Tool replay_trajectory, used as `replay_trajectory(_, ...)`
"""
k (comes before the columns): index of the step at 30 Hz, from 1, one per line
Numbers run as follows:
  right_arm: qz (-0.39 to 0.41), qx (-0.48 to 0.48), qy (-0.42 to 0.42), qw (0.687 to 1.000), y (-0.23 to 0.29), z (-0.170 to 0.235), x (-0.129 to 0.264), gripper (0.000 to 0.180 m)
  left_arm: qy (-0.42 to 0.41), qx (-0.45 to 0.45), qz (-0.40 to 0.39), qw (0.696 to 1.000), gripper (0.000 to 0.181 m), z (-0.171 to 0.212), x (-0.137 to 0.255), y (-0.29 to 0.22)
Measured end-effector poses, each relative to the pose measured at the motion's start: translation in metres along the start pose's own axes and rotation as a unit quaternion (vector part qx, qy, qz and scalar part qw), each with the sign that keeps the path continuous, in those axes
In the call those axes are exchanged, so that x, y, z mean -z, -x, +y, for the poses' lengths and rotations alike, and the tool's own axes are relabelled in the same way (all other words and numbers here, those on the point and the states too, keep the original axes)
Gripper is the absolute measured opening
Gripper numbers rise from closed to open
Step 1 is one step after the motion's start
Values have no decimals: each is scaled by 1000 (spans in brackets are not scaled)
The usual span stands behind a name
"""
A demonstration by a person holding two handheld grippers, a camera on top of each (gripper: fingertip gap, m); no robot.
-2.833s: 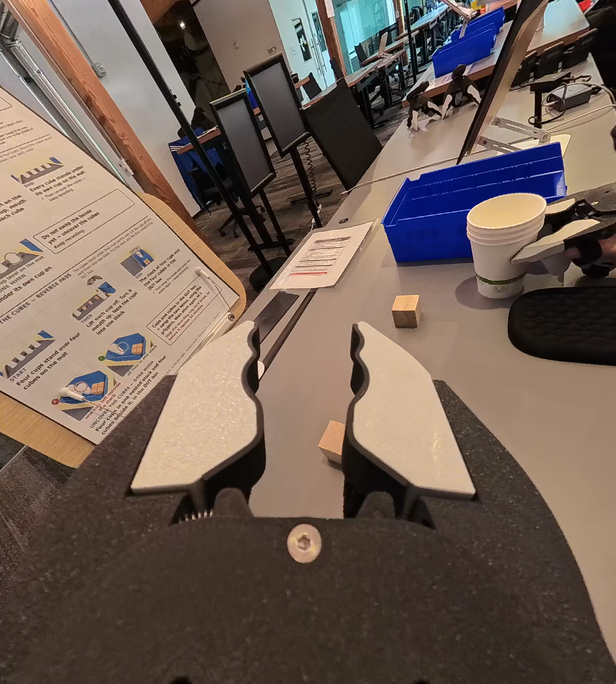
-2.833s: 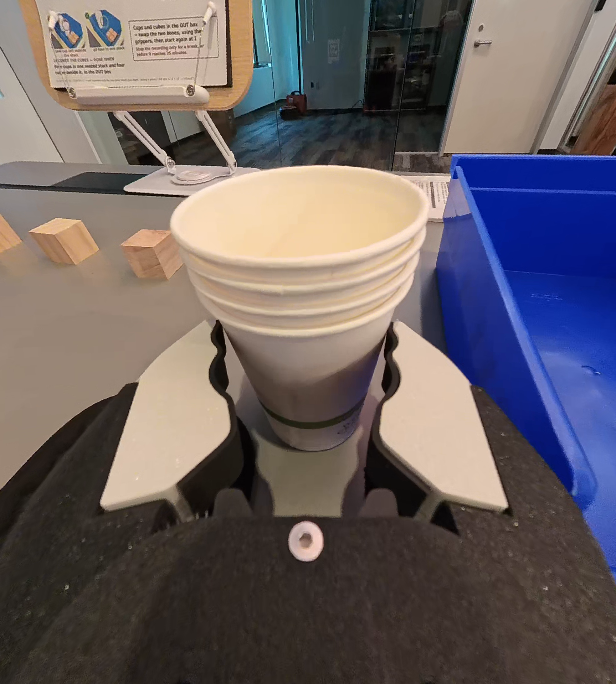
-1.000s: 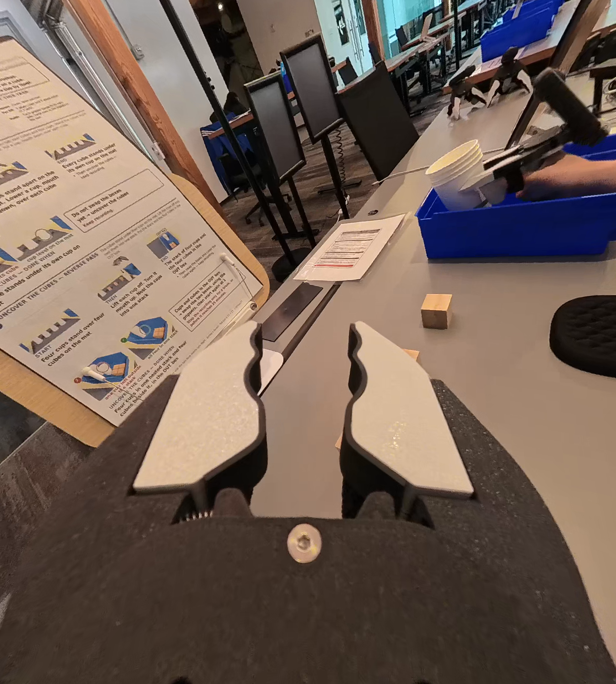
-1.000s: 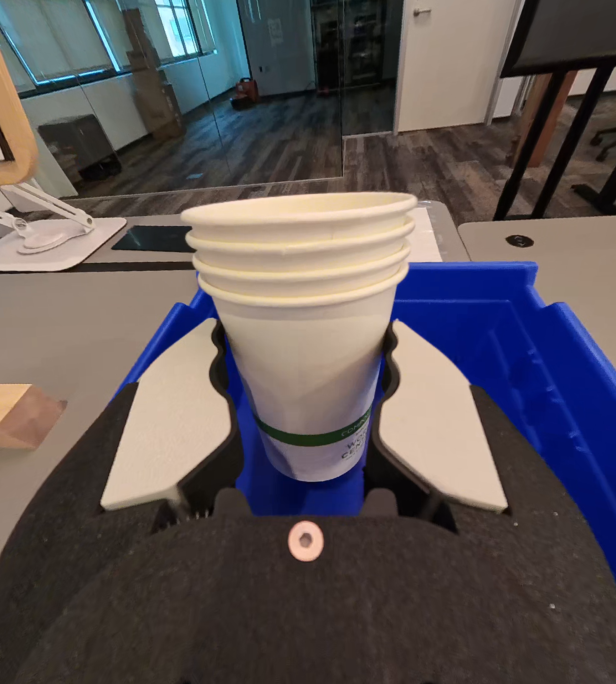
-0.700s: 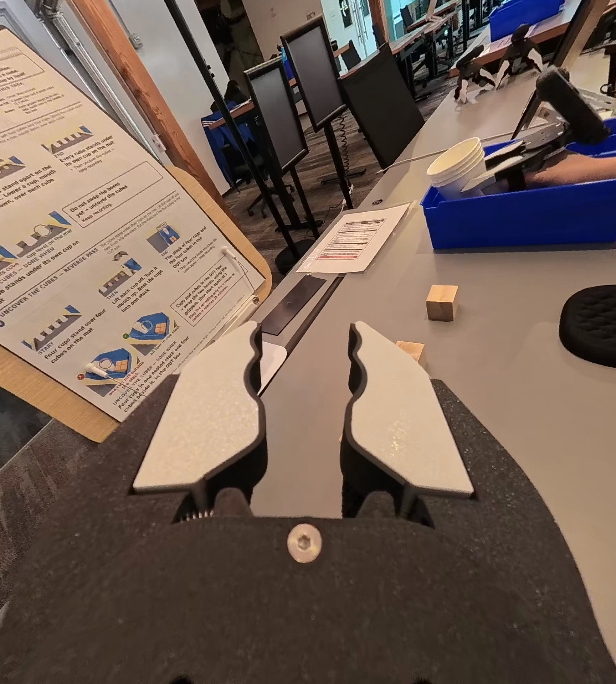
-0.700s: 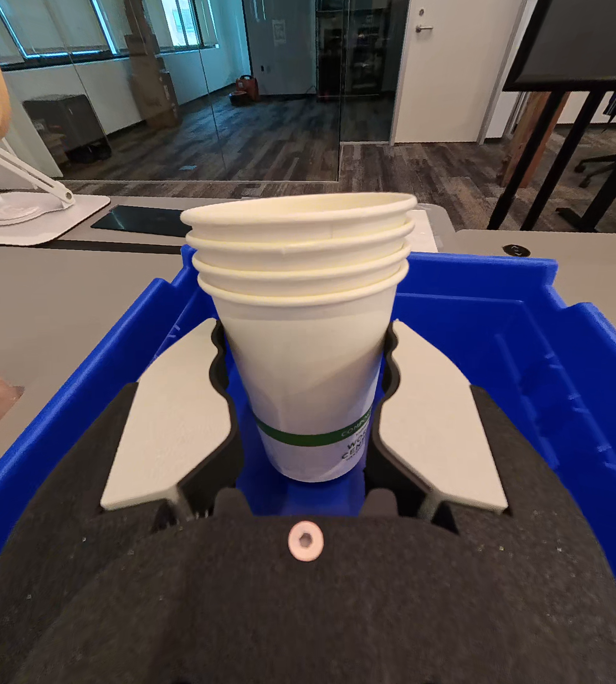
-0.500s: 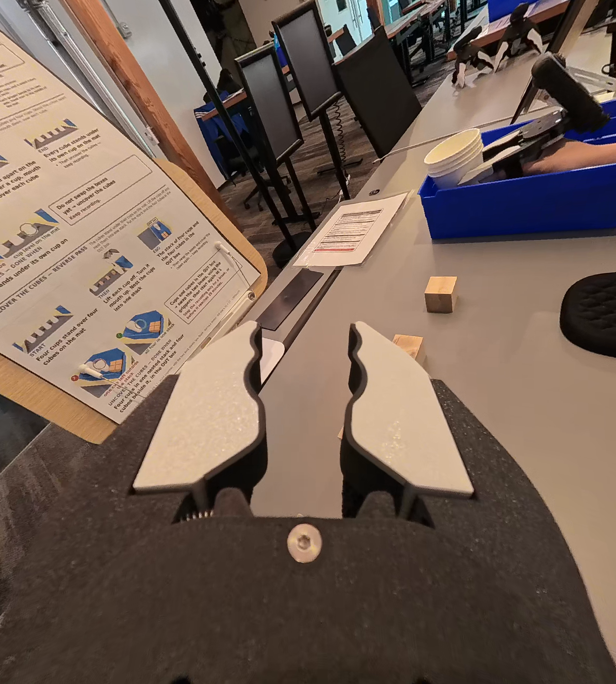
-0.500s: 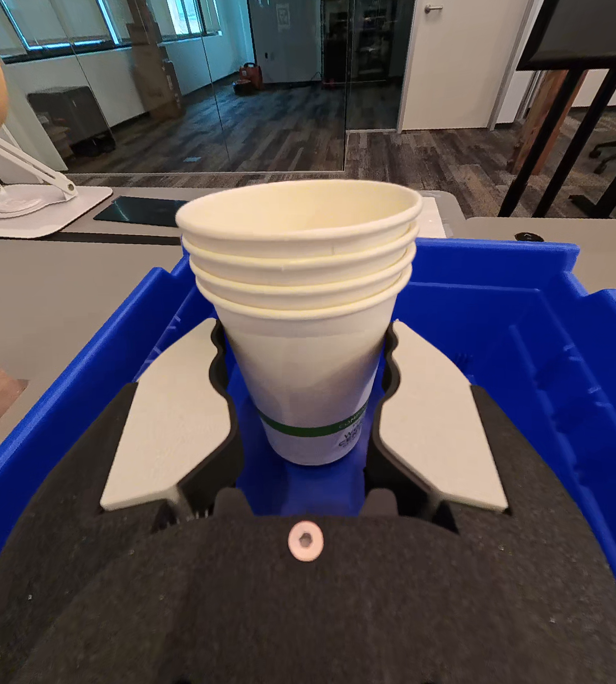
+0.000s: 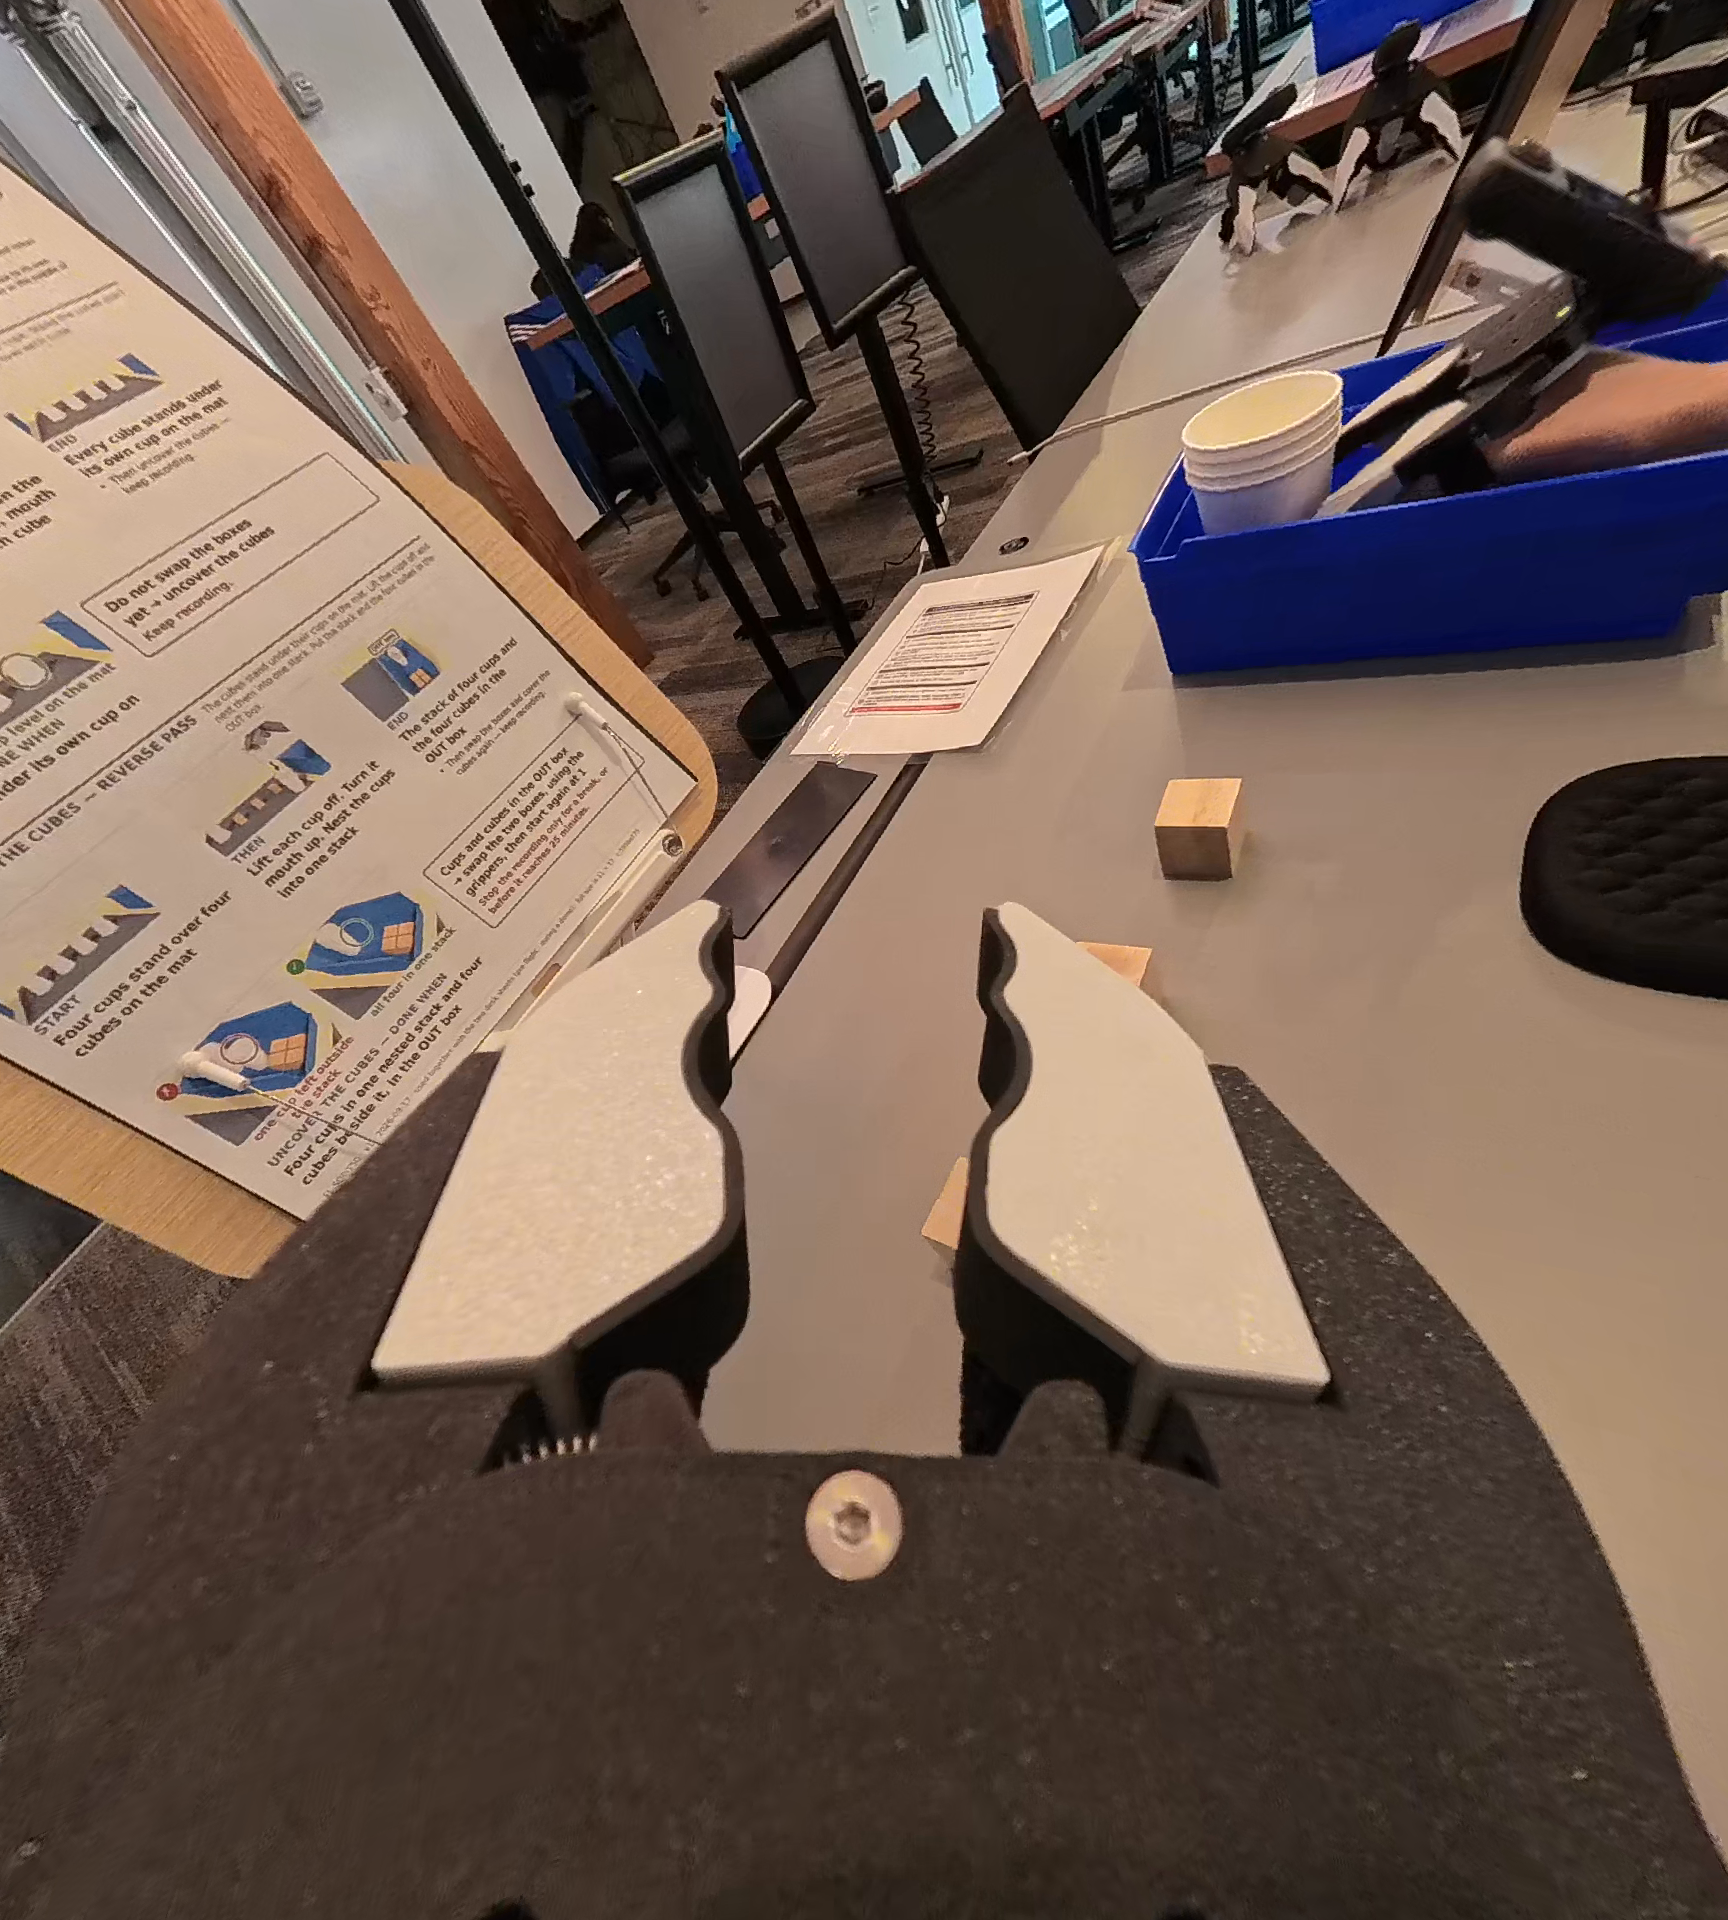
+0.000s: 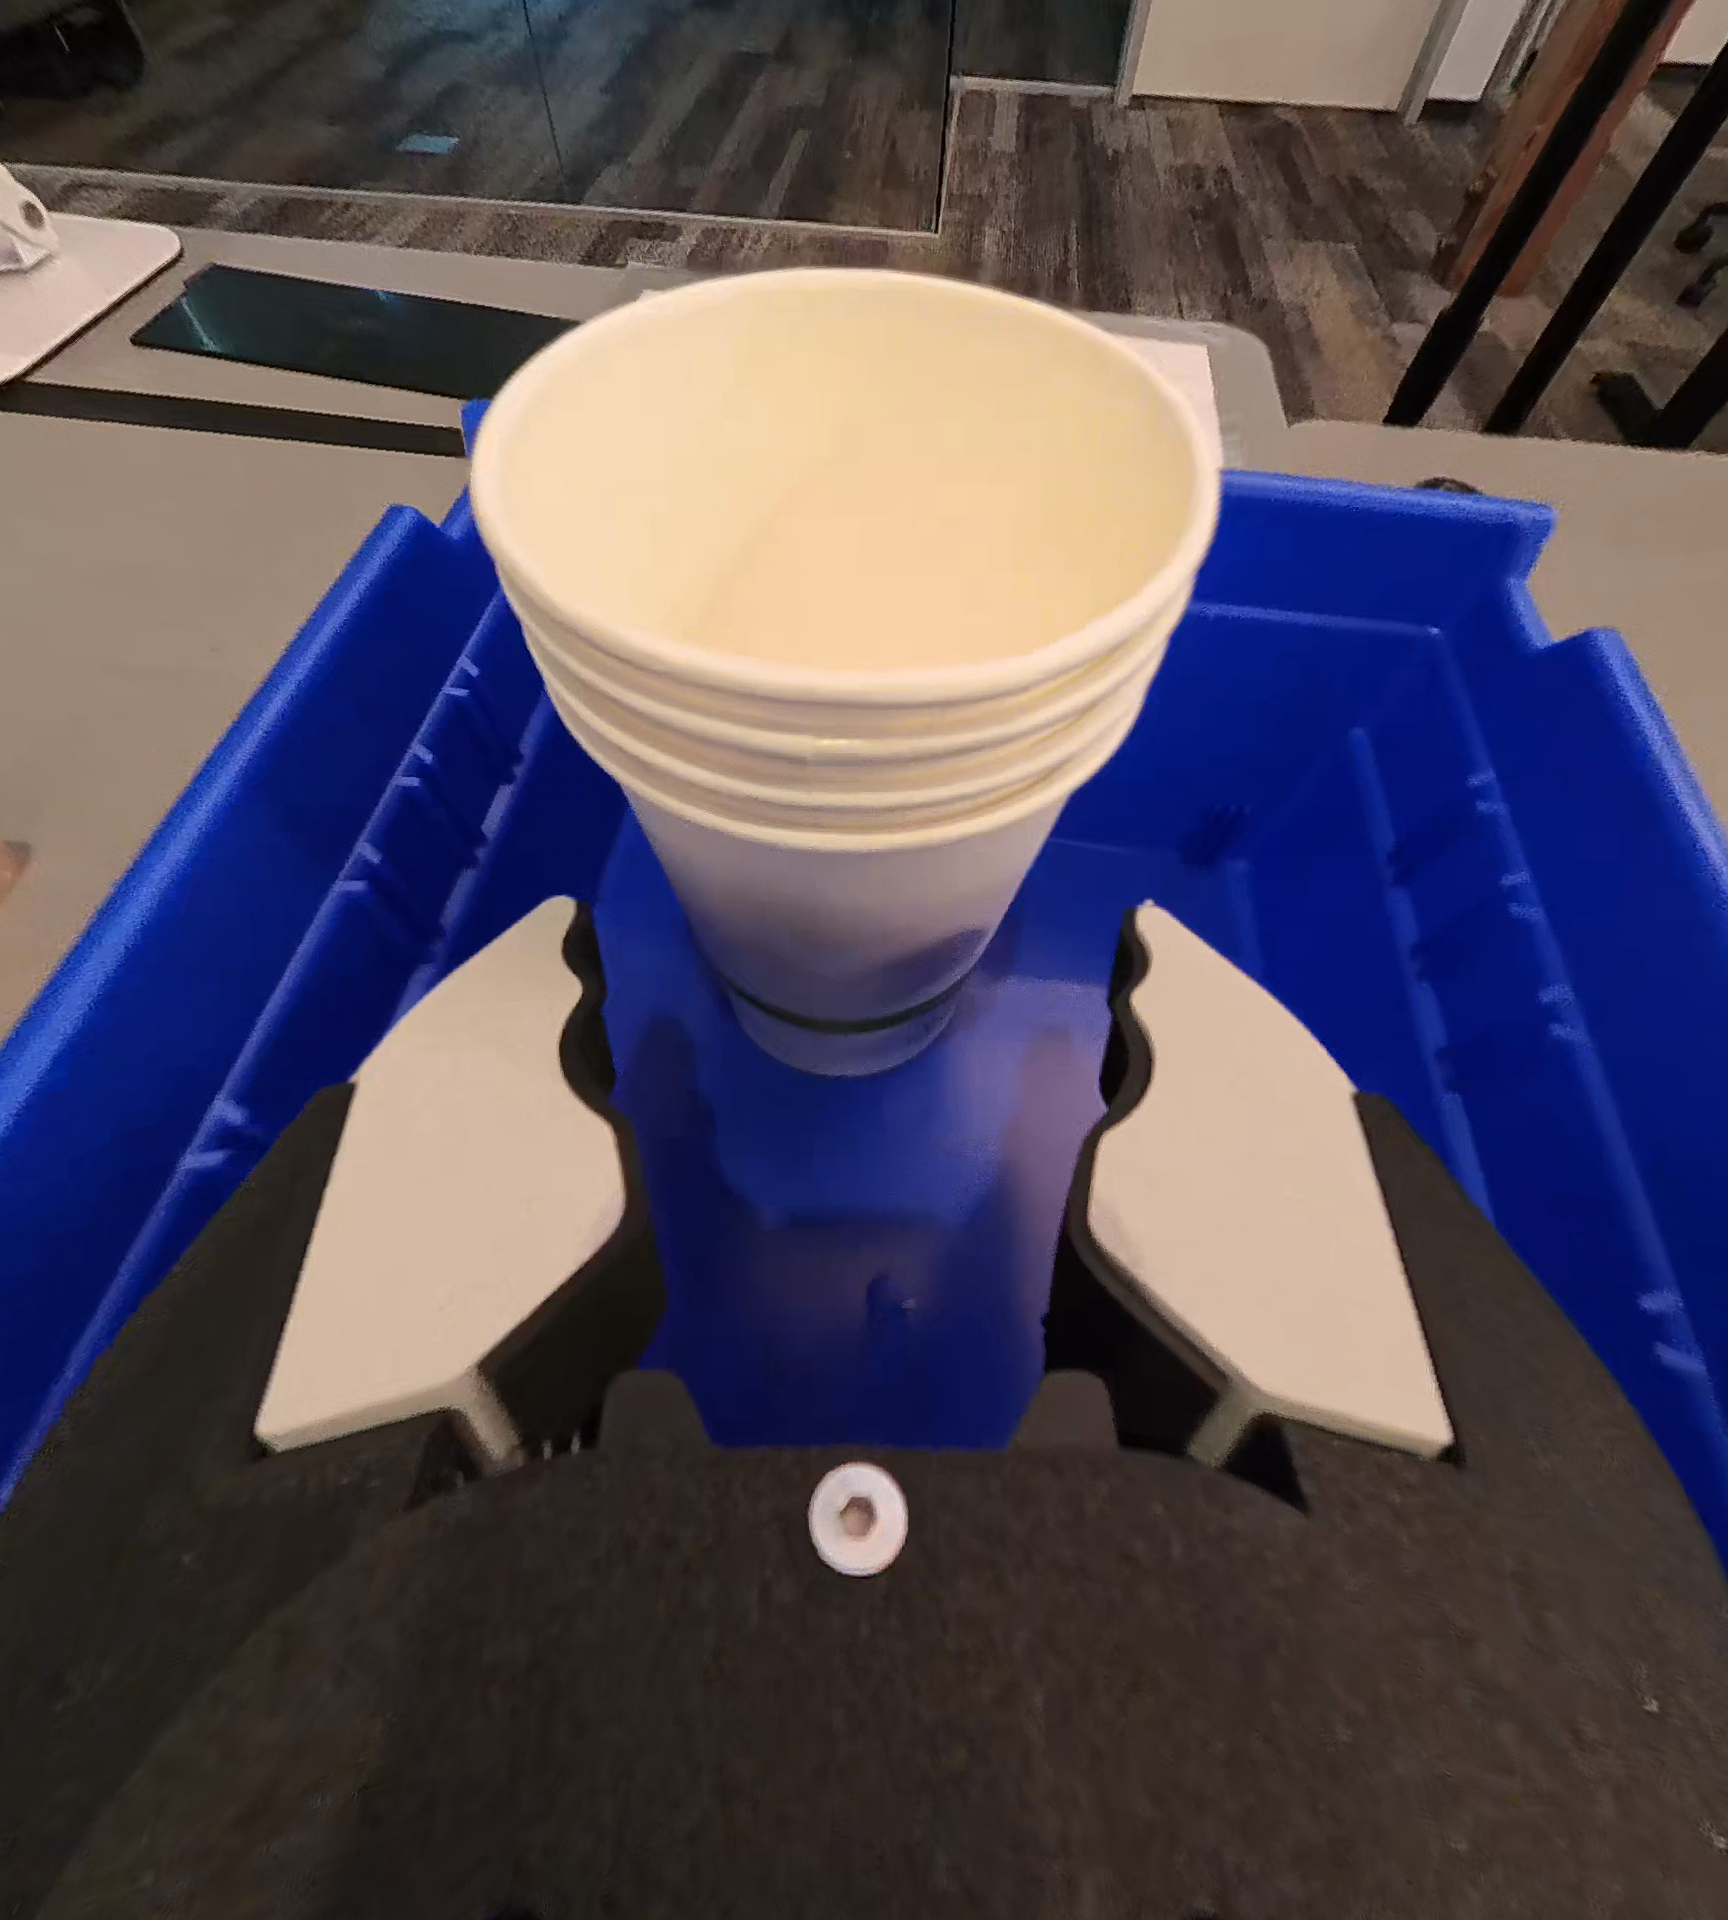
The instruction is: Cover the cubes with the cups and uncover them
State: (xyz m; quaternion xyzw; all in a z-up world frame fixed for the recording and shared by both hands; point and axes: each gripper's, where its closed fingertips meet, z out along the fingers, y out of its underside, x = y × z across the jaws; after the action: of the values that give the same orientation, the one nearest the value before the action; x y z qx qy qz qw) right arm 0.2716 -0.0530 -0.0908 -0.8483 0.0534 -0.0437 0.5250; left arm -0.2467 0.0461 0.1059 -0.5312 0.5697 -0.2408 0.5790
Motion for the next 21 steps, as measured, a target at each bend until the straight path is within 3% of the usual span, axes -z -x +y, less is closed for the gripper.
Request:
replay_trajectory(6, 31, -5, 32, 999, 0, -9, 67, 94, -5, -4, 2, 1000, 45, -4, 3, -2)
replay_trajectory(10, 79, 65, -14, 995, 21, -56, 135, 85, -4, -4, -3, 1000, 45, -3, 4, 1)
replay_trajectory(13, 53, 64, -63, 995, 72, -93, 165, 77, 7, 1, -13, 1000, 45, 1, 2, 5)
replay_trajectory(17, -16, 62, -57, 996, 151, -102, 149, 70, 32, 22, -38, 999, 45, 8, -2, 14)
replay_trajectory(21, -56, 63, 17, 996, 211, -70, 88, 67, 32, 40, -54, 997, 46, 8, -1, 21)
